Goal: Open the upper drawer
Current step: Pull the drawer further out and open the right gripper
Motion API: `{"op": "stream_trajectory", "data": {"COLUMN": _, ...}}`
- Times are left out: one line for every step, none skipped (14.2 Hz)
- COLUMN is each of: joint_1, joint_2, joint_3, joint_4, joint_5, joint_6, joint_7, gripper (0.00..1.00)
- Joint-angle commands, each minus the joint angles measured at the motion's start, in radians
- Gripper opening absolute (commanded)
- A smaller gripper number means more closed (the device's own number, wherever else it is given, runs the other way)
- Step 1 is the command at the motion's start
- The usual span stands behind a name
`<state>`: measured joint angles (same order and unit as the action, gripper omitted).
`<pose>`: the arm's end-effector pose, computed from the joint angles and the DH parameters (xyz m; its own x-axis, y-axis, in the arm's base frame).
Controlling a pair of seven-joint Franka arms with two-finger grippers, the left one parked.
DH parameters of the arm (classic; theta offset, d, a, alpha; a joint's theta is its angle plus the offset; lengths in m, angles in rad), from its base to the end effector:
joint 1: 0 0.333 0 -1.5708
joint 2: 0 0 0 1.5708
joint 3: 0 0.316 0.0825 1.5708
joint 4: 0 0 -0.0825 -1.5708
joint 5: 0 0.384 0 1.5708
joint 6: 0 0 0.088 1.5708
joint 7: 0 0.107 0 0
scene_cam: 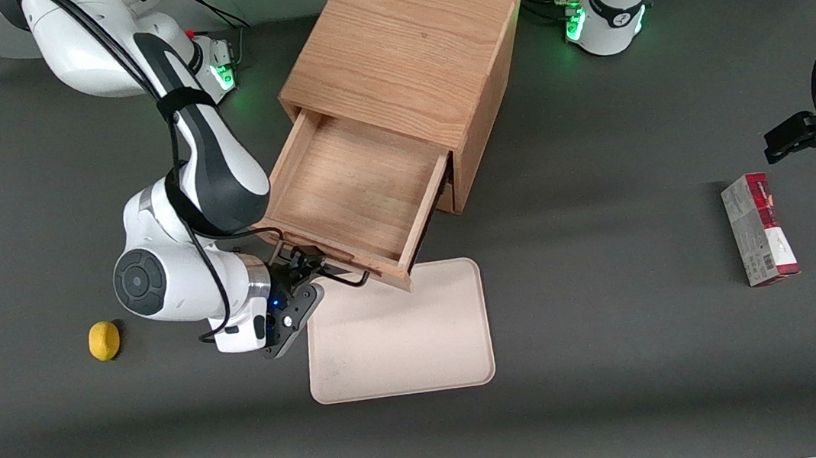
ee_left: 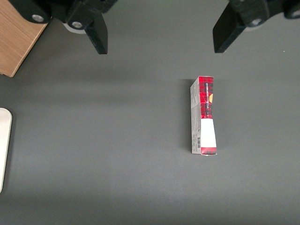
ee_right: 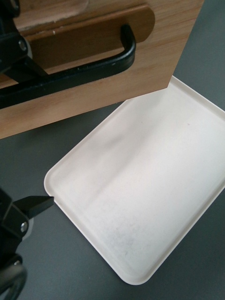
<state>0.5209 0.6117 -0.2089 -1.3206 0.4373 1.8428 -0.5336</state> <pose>0.6608 0.2827 0.3812 0.7413 0.6676 0.0697 0.6550 -0.6969 -0.2921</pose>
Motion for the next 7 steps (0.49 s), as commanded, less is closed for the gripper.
{"op": "stream_trajectory", "data": {"joint_1": -0.018, "joint_2": 0.025, "joint_3": 0.008, "joint_4": 0.044, "joint_5": 0.026, "joint_6": -0.013, "joint_7": -0.011, "gripper": 0.99}}
{"op": "stream_trajectory", "data": {"joint_1": -0.018, "joint_2": 0.023, "joint_3": 0.008, "joint_4": 0.047, "joint_5": 0.026, "joint_6": -0.014, "joint_7": -0.011, "gripper": 1.00}}
{"op": "stream_trajectory", "data": {"joint_1": -0.018, "joint_2": 0.023, "joint_3": 0.009, "joint_4": 0.050, "joint_5": 0.026, "joint_6": -0.017, "joint_7": -0.011, "gripper": 1.00}}
{"op": "stream_trajectory", "data": {"joint_1": -0.018, "joint_2": 0.022, "joint_3": 0.009, "joint_4": 0.055, "joint_5": 0.026, "joint_6": -0.025, "joint_7": -0.009, "gripper": 0.99}}
{"op": "stream_trajectory", "data": {"joint_1": -0.018, "joint_2": 0.023, "joint_3": 0.009, "joint_4": 0.061, "joint_5": 0.026, "joint_6": -0.031, "joint_7": -0.009, "gripper": 0.99}}
{"op": "stream_trajectory", "data": {"joint_1": -0.016, "joint_2": 0.022, "joint_3": 0.009, "joint_4": 0.064, "joint_5": 0.026, "joint_6": -0.034, "joint_7": -0.006, "gripper": 0.99}}
{"op": "stream_trajectory", "data": {"joint_1": -0.016, "joint_2": 0.023, "joint_3": 0.009, "joint_4": 0.066, "joint_5": 0.026, "joint_6": -0.040, "joint_7": -0.006, "gripper": 0.99}}
